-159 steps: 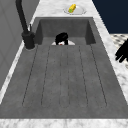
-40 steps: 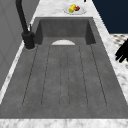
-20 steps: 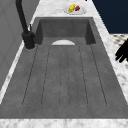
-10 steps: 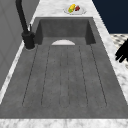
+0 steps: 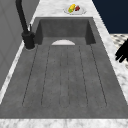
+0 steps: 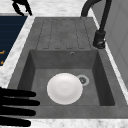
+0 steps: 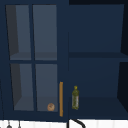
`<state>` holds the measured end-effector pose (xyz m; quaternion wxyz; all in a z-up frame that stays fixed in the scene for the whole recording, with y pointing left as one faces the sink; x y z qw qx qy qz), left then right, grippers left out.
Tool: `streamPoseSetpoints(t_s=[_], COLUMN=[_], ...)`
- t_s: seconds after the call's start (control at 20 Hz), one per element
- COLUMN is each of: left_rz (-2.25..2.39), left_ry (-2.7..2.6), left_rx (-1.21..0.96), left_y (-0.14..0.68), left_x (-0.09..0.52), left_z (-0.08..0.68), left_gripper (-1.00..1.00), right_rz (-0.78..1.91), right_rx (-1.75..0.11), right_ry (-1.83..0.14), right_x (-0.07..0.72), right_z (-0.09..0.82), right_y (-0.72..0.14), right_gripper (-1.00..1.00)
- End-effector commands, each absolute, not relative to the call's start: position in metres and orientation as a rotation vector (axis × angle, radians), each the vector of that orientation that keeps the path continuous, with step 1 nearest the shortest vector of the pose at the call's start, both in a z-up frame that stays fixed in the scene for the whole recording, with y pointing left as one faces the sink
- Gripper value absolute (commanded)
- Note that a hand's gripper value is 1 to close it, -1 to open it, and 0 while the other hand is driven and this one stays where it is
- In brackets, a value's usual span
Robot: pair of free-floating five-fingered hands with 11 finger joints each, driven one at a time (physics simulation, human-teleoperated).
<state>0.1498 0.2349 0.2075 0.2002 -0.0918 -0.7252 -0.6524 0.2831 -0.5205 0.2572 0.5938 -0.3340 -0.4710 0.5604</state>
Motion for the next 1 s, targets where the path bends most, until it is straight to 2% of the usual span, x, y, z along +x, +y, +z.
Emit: streamPoseSetpoints(t_s=[0.0, 0.55, 0.95], left_rz=[-1.823, -1.823, -1.823], left_ry=[-2.027, -2.027, -2.027], left_rx=[-0.257, -0.257, -0.257], left_y=[0.235, 0.235, 0.235], left_x=[0.150, 0.150, 0.150], left_z=[0.207, 0.207, 0.207], left_gripper=[0.00, 0.00, 0.00], right_rz=[1.323, 1.333, 1.348], right_rx=[-0.758, -0.768, -0.763], right_ry=[-1.095, -1.108, -1.068], right_x=[0.262, 0.206, 0.172], right_z=[0.257, 0.284, 0.338], right_y=[-0.501, -0.458, -0.432], right_gripper=[-1.00, -1.00, -1.00])
